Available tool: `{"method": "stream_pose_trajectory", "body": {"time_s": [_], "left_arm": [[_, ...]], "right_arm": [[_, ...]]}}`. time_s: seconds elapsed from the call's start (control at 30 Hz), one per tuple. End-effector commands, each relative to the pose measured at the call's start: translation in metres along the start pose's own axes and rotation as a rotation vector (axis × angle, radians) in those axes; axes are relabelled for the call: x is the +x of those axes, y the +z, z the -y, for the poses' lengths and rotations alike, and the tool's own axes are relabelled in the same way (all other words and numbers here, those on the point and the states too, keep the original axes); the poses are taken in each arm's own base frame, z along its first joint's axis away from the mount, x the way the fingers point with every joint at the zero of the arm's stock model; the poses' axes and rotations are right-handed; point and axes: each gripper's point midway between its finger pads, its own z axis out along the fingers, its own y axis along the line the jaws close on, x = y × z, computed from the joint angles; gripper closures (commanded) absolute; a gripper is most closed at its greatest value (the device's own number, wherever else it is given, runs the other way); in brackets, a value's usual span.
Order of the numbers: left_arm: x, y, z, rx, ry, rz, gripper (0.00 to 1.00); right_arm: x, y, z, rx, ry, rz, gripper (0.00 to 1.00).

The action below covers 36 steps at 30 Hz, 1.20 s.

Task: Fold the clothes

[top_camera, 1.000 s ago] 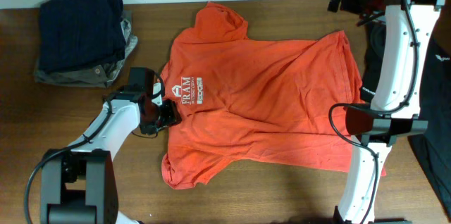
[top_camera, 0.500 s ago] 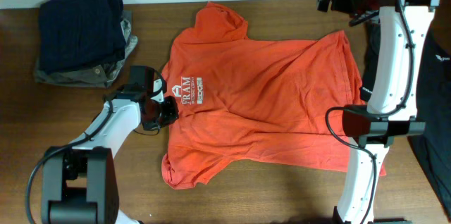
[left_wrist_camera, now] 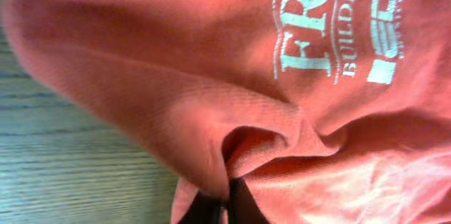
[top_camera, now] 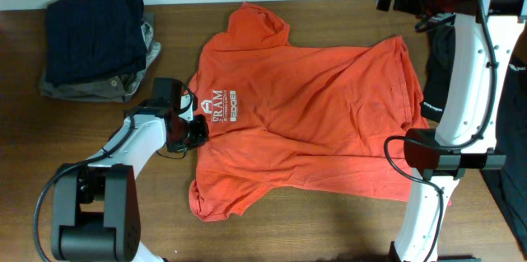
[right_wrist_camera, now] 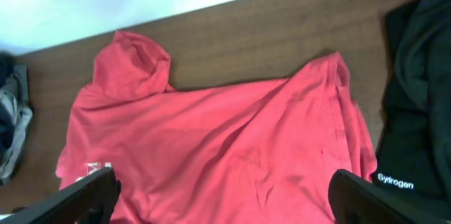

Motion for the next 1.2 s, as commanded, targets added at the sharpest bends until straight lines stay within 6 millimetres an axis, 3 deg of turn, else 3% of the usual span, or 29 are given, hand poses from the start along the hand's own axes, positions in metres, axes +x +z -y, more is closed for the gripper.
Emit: {"method": "stream_pose_trajectory", "body": {"time_s": [0.0,0.2,0.33,0.43,0.5,0.57,0.77,0.83,0.87,0.9,0.93,1.0,1.1,1.17], "left_arm": [[0.005,0.002,-0.015,-0.065,-0.009,-0.019,0.99],[0.022,-0.012,-0.06,-0.212,-0.184,-0.089,0.99],[0.024,-0.025,-0.072,-0.226,-0.242,-0.122,0.99],[0.021,-0.035,-0.072,-0.231,-0.256,-0.136,0.73],[0.019,-0.043,-0.07,-0.233,-0.257,-0.148,0.43],[0.016,-0.051,-0.066,-0.235,-0.255,-0.158,0.31],[0.004,-0.077,-0.045,-0.233,-0.219,-0.162,0.3],[0.0,-0.081,-0.03,-0.219,-0.154,-0.152,0.39],[-0.001,-0.082,-0.022,-0.213,-0.114,-0.147,0.46],[-0.001,-0.081,-0.015,-0.211,-0.088,-0.146,0.53],[-0.001,-0.079,-0.007,-0.207,-0.066,-0.146,0.64],[0.005,-0.074,0.008,-0.204,-0.012,-0.153,0.75],[0.014,-0.066,0.027,-0.201,0.036,-0.167,0.84],[0.021,-0.061,0.035,-0.209,0.031,-0.179,0.85]], "right_arm": [[0.011,-0.006,-0.014,-0.016,-0.033,-0.031,0.01],[0.034,-0.005,0.005,0.113,-0.038,-0.114,0.01],[0.051,0.004,0.012,0.131,-0.027,-0.191,0.01],[0.061,0.014,0.015,0.142,-0.024,-0.24,0.01],[0.066,0.019,0.018,0.151,-0.022,-0.265,0.01],[0.071,0.023,0.02,0.158,-0.02,-0.286,0.01],[0.081,0.03,0.023,0.166,-0.021,-0.332,0.01],[0.087,0.035,0.025,0.165,-0.043,-0.362,0.0],[0.092,0.039,0.027,0.166,-0.052,-0.385,0.05],[0.097,0.043,0.029,0.17,-0.051,-0.41,0.16],[0.104,0.048,0.031,0.174,-0.051,-0.436,0.34],[0.118,0.061,0.036,0.184,-0.045,-0.491,0.65],[0.144,0.08,0.041,0.183,-0.03,-0.587,0.88],[0.166,0.092,0.046,0.182,-0.017,-0.659,0.96]]}}
